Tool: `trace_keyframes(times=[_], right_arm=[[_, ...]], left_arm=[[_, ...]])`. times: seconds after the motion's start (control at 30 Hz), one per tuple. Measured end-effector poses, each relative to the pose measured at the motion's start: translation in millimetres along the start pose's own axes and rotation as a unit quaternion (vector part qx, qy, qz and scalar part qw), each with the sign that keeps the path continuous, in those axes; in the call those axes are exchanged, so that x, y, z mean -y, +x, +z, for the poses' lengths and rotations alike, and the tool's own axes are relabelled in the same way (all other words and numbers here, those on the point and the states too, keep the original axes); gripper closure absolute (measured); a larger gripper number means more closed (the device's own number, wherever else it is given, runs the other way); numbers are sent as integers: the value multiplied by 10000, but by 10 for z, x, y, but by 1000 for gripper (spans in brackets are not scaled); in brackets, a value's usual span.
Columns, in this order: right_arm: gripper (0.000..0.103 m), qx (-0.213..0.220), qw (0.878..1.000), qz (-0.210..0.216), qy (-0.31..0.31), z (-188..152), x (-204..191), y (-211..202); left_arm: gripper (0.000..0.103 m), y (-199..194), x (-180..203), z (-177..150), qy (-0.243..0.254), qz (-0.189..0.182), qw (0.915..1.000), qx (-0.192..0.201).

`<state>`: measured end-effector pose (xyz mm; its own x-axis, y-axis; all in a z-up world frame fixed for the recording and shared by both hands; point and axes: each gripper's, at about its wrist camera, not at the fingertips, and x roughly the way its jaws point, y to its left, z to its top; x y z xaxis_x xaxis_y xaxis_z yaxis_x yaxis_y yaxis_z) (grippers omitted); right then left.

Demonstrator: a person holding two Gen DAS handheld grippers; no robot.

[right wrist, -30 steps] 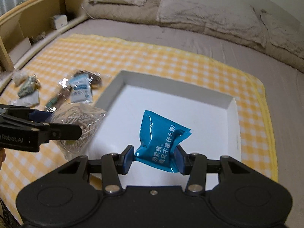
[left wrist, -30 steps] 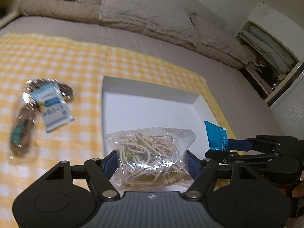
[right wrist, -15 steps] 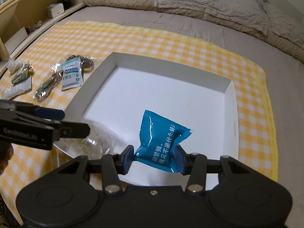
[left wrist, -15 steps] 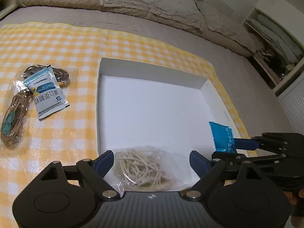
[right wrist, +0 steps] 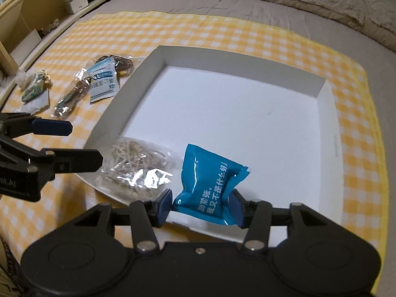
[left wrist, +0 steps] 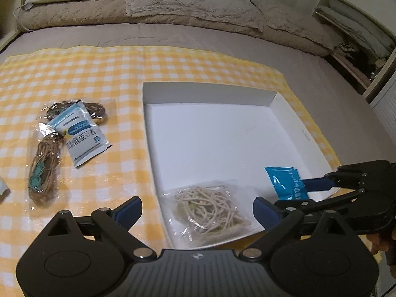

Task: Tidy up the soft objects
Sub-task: 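Lower the blue packet into the box and open the right gripper, then move the right tool to the bagged cord with teal tag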

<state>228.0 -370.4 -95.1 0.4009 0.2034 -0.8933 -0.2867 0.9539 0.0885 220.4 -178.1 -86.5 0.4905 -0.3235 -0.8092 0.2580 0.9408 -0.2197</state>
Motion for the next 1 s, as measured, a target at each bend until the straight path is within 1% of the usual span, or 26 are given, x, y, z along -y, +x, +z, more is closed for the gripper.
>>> trace_keyframes(times=[0.13, 0.2, 0.43, 0.6, 0.83, 1.0], right_arm=[[42, -28, 9999, -139, 16, -16, -28, 2], [32, -25, 9998, -134, 124, -28, -3, -6], [29, -3, 9991, -219, 359, -74, 57, -81], [29, 10, 9990, -269, 349, -132, 37, -154], [27, 250, 9977, -324, 546, -182, 44, -355], [23, 439, 9960, -397, 664, -220, 56, -490]], left_arm=[[6, -1, -22, -18, 92, 41, 9999, -68], [4, -13, -10, -27, 146, 49, 9998, -84], [1, -41, 26, -54, 289, 55, 9995, -117], [0, -84, 25, -68, 322, 62, 9994, -88], [0, -157, 4, -81, 318, 108, 9994, -23], [0, -220, -29, -86, 306, 164, 9994, 45]])
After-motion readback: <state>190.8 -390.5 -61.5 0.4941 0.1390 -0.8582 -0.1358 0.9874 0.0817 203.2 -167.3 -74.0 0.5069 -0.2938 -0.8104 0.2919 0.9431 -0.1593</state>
